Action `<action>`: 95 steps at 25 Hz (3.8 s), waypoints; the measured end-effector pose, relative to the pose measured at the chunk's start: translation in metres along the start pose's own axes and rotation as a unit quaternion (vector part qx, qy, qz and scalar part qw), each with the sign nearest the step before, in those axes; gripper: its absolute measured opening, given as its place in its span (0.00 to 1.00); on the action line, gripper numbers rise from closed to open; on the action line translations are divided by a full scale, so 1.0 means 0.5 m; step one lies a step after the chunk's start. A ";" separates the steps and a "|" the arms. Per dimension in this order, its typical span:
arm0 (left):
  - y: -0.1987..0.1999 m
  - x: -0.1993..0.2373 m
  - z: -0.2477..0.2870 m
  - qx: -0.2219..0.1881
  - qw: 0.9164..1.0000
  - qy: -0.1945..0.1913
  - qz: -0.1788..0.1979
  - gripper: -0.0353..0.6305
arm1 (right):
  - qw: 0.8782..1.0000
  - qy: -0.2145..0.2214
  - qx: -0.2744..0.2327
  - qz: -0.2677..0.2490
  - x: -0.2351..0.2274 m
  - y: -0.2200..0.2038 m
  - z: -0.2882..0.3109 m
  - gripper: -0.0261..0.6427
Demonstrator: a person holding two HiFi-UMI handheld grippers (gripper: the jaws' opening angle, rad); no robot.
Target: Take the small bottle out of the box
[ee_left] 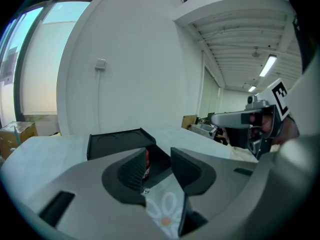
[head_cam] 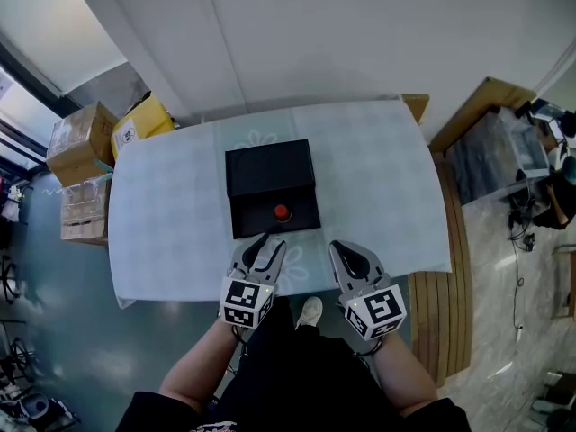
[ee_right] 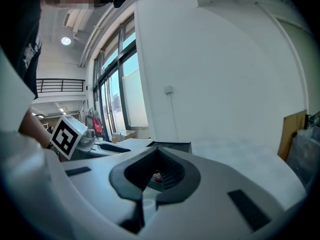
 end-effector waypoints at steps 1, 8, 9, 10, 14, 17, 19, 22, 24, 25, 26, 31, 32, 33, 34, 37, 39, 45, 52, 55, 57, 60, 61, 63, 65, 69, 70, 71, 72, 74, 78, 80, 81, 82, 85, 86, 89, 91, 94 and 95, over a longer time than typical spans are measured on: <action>-0.002 0.008 0.007 0.002 1.000 0.000 -0.002 0.28 | 1.000 -0.001 0.003 0.001 0.000 -0.001 0.007 0.07; -0.013 0.046 0.064 0.011 1.000 -0.010 -0.004 0.30 | 1.000 -0.009 0.025 0.008 -0.014 -0.012 0.047 0.07; -0.014 0.050 0.072 0.012 1.000 -0.012 -0.005 0.30 | 1.000 -0.010 0.027 0.009 -0.017 -0.013 0.052 0.07; -0.015 0.054 0.080 0.013 1.000 -0.013 -0.005 0.30 | 0.999 -0.011 0.029 0.010 -0.019 -0.014 0.057 0.07; -0.020 0.069 0.109 0.019 1.000 -0.020 0.005 0.30 | 0.999 -0.014 0.040 0.015 -0.028 -0.019 0.076 0.07; -0.021 0.077 0.125 0.023 0.999 -0.023 0.013 0.30 | 0.999 -0.015 0.047 0.019 -0.034 -0.022 0.087 0.07; -0.022 0.080 0.136 0.025 0.999 -0.026 0.018 0.30 | 0.998 -0.015 0.050 0.021 -0.037 -0.026 0.093 0.07; -0.026 0.082 0.154 0.026 0.999 -0.030 0.024 0.30 | 0.998 -0.016 0.054 0.024 -0.042 -0.031 0.106 0.07; -0.028 0.081 0.164 0.027 0.999 -0.034 0.027 0.30 | 0.998 -0.017 0.056 0.027 -0.045 -0.034 0.113 0.07; -0.029 0.081 0.168 0.027 0.999 -0.035 0.029 0.30 | 0.998 -0.017 0.058 0.029 -0.045 -0.037 0.116 0.07; -0.029 0.081 0.172 0.027 0.999 -0.037 0.030 0.30 | 0.998 -0.018 0.060 0.030 -0.046 -0.039 0.118 0.07; -0.026 0.086 0.187 0.025 0.998 -0.039 0.032 0.30 | 0.997 -0.019 0.069 0.035 -0.051 -0.047 0.126 0.07; -0.025 0.087 0.189 0.024 0.998 -0.039 0.034 0.30 | 0.997 -0.019 0.070 0.037 -0.051 -0.049 0.128 0.07; -0.024 0.088 0.191 0.023 0.998 -0.038 0.035 0.30 | 0.997 -0.019 0.071 0.038 -0.052 -0.051 0.129 0.07; -0.024 0.089 0.194 0.023 0.998 -0.038 0.037 0.30 | 0.996 -0.019 0.072 0.039 -0.052 -0.052 0.131 0.07; -0.026 0.093 0.202 0.029 0.998 -0.041 0.040 0.30 | 0.996 -0.018 0.073 0.039 -0.053 -0.051 0.140 0.07; -0.028 0.093 0.206 0.031 0.998 -0.042 0.043 0.30 | 0.996 -0.017 0.075 0.041 -0.056 -0.053 0.144 0.07; -0.032 0.093 0.214 0.032 0.997 -0.037 0.059 0.30 | 0.996 -0.015 0.079 0.042 -0.059 -0.061 0.156 0.07; -0.028 0.090 0.218 0.023 0.997 -0.029 0.074 0.30 | 0.996 -0.013 0.082 0.045 -0.060 -0.064 0.159 0.07; -0.029 0.088 0.218 0.019 0.996 -0.026 0.081 0.29 | 0.996 -0.012 0.082 0.044 -0.062 -0.066 0.159 0.07; -0.029 0.087 0.217 0.017 0.996 -0.025 0.086 0.29 | 0.996 -0.012 0.082 0.043 -0.062 -0.066 0.158 0.07; -0.028 0.088 0.216 0.016 0.996 -0.024 0.088 0.29 | 0.996 -0.012 0.082 0.044 -0.064 -0.067 0.156 0.07; -0.028 0.088 0.217 0.016 0.996 -0.024 0.087 0.29 | 0.995 -0.012 0.083 0.046 -0.065 -0.069 0.155 0.07; -0.027 0.088 0.217 0.018 0.996 -0.023 0.085 0.29 | 0.995 -0.012 0.082 0.048 -0.066 -0.069 0.151 0.07; -0.026 0.089 0.215 0.020 0.996 -0.023 0.082 0.29 | 0.995 -0.013 0.081 0.048 -0.066 -0.068 0.147 0.07; -0.024 0.086 0.211 0.017 0.996 -0.020 0.080 0.29 | 0.996 -0.015 0.077 0.046 -0.070 -0.067 0.139 0.07; -0.022 0.085 0.209 0.017 0.996 -0.020 0.080 0.29 | 0.996 -0.015 0.075 0.044 -0.071 -0.066 0.137 0.07; -0.020 0.083 0.207 0.016 0.996 -0.020 0.080 0.29 | 0.996 -0.016 0.073 0.043 -0.072 -0.065 0.134 0.07; -0.017 0.081 0.205 0.015 0.997 -0.019 0.080 0.29 | 0.996 -0.016 0.072 0.043 -0.073 -0.064 0.131 0.07; -0.010 0.076 0.198 0.012 0.997 -0.019 0.076 0.29 | 0.997 -0.016 0.069 0.043 -0.074 -0.062 0.124 0.07; 0.004 0.068 0.181 0.004 0.997 -0.017 0.073 0.29 | 0.997 -0.015 0.061 0.039 -0.071 -0.055 0.112 0.07; 0.010 0.063 0.172 0.000 0.997 -0.016 0.072 0.29 | 0.998 -0.014 0.056 0.035 -0.068 -0.051 0.105 0.07; 0.013 0.061 0.166 -0.001 0.997 -0.015 0.071 0.29 | 0.998 -0.014 0.054 0.033 -0.067 -0.049 0.102 0.07; 0.016 0.059 0.160 -0.003 0.997 -0.014 0.069 0.29 | 0.998 -0.013 0.051 0.031 -0.065 -0.046 0.098 0.07; 0.027 0.049 0.139 -0.010 0.998 -0.012 0.064 0.29 | 0.999 -0.012 0.043 0.027 -0.059 -0.037 0.084 0.07; 0.030 0.045 0.131 -0.012 0.998 -0.012 0.062 0.29 | 0.999 -0.011 0.040 0.025 -0.057 -0.034 0.079 0.07; 0.040 0.029 0.106 -0.017 0.998 -0.011 0.059 0.29 | 0.999 -0.010 0.032 0.018 -0.051 -0.026 0.062 0.07; 0.045 0.018 0.089 -0.020 0.998 -0.009 0.058 0.29 | 1.000 -0.009 0.027 0.012 -0.047 -0.021 0.049 0.07; 0.049 -0.001 0.062 -0.025 0.998 -0.008 0.060 0.29 | 1.000 -0.006 0.018 0.008 -0.040 -0.016 0.032 0.07; 0.051 -0.008 0.053 -0.027 0.998 -0.007 0.061 0.29 | 1.000 -0.006 0.014 0.006 -0.038 -0.013 0.026 0.07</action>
Point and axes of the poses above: the fingertips, and each gripper's own axes: z forward along the fingers, x to its left, y out of its top, the point moved 6 cm from there along -z, backward along the fingers, and after that the axes turned 6 degrees about x, right-handed, at the moved point
